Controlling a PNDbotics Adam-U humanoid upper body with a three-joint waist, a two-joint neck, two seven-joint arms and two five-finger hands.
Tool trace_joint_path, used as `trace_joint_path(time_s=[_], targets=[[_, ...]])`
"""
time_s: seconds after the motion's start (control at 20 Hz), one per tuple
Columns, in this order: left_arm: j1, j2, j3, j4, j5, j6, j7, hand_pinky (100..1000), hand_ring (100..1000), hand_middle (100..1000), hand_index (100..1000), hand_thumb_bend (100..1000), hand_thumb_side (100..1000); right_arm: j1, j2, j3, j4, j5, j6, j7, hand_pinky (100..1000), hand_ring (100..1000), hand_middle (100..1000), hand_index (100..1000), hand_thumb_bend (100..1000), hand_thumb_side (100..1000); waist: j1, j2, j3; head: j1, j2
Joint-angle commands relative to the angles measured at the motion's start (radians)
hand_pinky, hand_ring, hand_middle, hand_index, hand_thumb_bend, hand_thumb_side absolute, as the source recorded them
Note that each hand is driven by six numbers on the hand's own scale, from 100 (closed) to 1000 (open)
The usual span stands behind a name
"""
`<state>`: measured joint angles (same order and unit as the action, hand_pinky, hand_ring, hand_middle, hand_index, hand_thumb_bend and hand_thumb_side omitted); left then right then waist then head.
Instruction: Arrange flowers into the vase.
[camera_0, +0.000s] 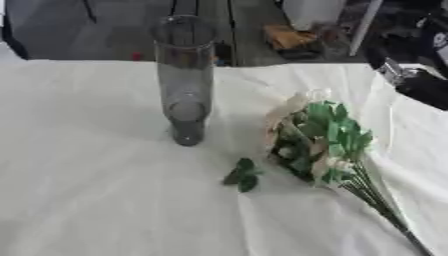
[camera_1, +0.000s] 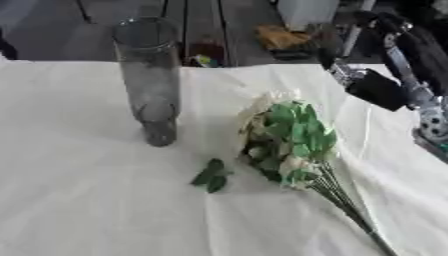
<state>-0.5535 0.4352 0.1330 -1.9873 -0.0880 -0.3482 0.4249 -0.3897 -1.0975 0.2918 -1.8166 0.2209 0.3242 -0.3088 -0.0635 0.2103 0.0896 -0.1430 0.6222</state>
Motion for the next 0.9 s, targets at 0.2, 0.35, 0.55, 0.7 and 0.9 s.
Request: trace_joint_path(time_s=[0.2,0.35,0.55,0.7,0.9], targets=[[-0.011,0.006,-0.002,-0.013,0.005,0.001,-0.008,779,879,884,945,175,1000,-0.008,-0.032,0.025,-0.009,-0.022,0.089,0.087,800,885,832,987,587,957,0.004,-0.015,0.001,-0.008,-0.02],[-0.01,0.005,-0.001,-0.013,0.006,0.001,-0.009,779,879,885,944,174,1000,0.009,-0.032,0.019,-0.029,-0.016,0.137,0.134,766,881,844,990,673,919,0.005,-0.013,0.003,-0.006,-0.024],[-0.009,0.003,-0.001,-0.013,0.006,0.002,-0.009,779,879,885,943,174,1000,0.047,-0.036,0.022,-0.069,-0.042,0.198,0.196,721,874,834,988,764,818,0.004,-0.01,0.005,-0.005,-0.026],[-0.008,0.001,-0.002,-0.013,0.006,0.002,-0.009,780,879,885,942,172,1000,0.078,-0.036,0.027,-0.103,-0.076,0.244,0.242,737,893,832,994,796,734,0.002,-0.009,0.006,-0.001,-0.031],[-0.009,0.001,-0.001,-0.013,0.005,0.002,-0.008,780,879,883,939,173,1000,0.094,-0.024,0.001,-0.157,-0.064,0.349,0.367,762,918,856,1000,802,708,0.002,-0.009,0.002,0.005,-0.038]])
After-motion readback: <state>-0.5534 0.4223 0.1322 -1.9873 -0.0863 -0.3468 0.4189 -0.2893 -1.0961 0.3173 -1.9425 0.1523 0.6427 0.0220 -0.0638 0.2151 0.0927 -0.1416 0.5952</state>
